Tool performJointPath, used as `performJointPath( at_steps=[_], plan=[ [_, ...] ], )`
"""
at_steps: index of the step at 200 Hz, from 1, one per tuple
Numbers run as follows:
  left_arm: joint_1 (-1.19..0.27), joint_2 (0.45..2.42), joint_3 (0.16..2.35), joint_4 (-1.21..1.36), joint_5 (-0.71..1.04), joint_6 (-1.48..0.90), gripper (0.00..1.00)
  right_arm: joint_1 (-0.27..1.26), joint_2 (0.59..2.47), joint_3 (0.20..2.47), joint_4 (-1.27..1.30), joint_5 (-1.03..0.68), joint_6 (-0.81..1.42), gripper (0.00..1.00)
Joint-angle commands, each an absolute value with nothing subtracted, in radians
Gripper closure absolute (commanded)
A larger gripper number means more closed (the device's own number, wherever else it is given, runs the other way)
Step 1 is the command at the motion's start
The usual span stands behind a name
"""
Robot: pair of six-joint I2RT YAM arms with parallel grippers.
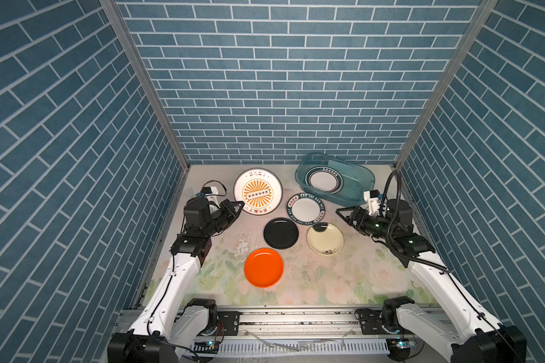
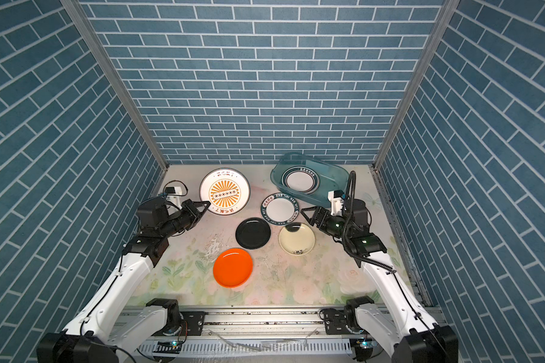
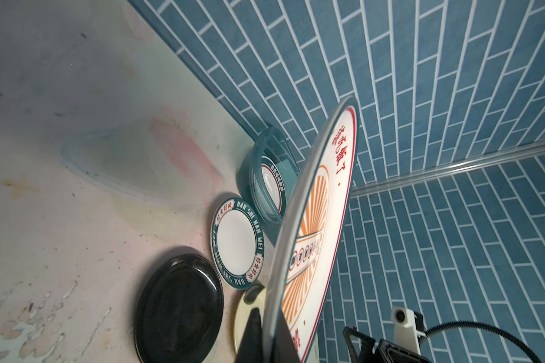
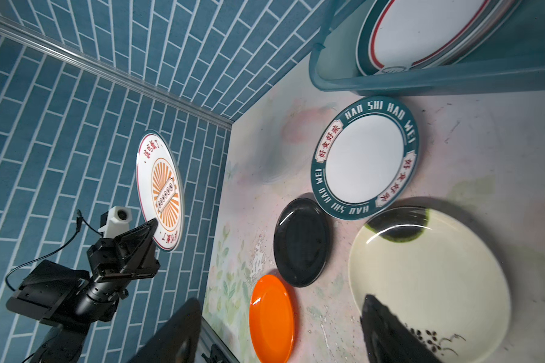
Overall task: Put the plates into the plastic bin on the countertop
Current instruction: 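Lift the sunburst plate with the left gripper while the right gripper grasps it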
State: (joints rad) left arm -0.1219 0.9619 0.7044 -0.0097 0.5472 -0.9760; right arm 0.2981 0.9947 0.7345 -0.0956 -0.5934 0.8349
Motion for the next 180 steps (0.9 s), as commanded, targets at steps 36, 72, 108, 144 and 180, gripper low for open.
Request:
performJointPath(
  at_steps=[36, 72, 108, 144, 180],
  plan=[
    [-0.269, 0.985, 0.738, 0.095, 0.57, -1.006, 1.0, 0.43, 1.128, 0.819, 0.041, -0.522, 0.857, 0.21],
    [-0.359, 1.038, 0.738, 0.143, 0.548, -1.012, 1.0, 0.47, 1.175, 0.833, 0.12, -0.506, 0.881, 0.22],
    [-0.432, 1.081, 0.725, 0.201, 0.537, -1.02, 1.0, 0.48, 1.218, 0.853, 0.131, -0.509, 0.884, 0.3],
    [-0.459, 1.107, 0.726, 0.228, 0.541, -1.019, 1.0, 0.481, 1.235, 0.848, 0.175, -0.515, 0.906, 0.52],
    [-0.464, 1.129, 0.729, 0.23, 0.559, -1.012, 1.0, 0.482, 1.243, 0.851, 0.184, -0.5, 0.917, 0.79]
  ],
)
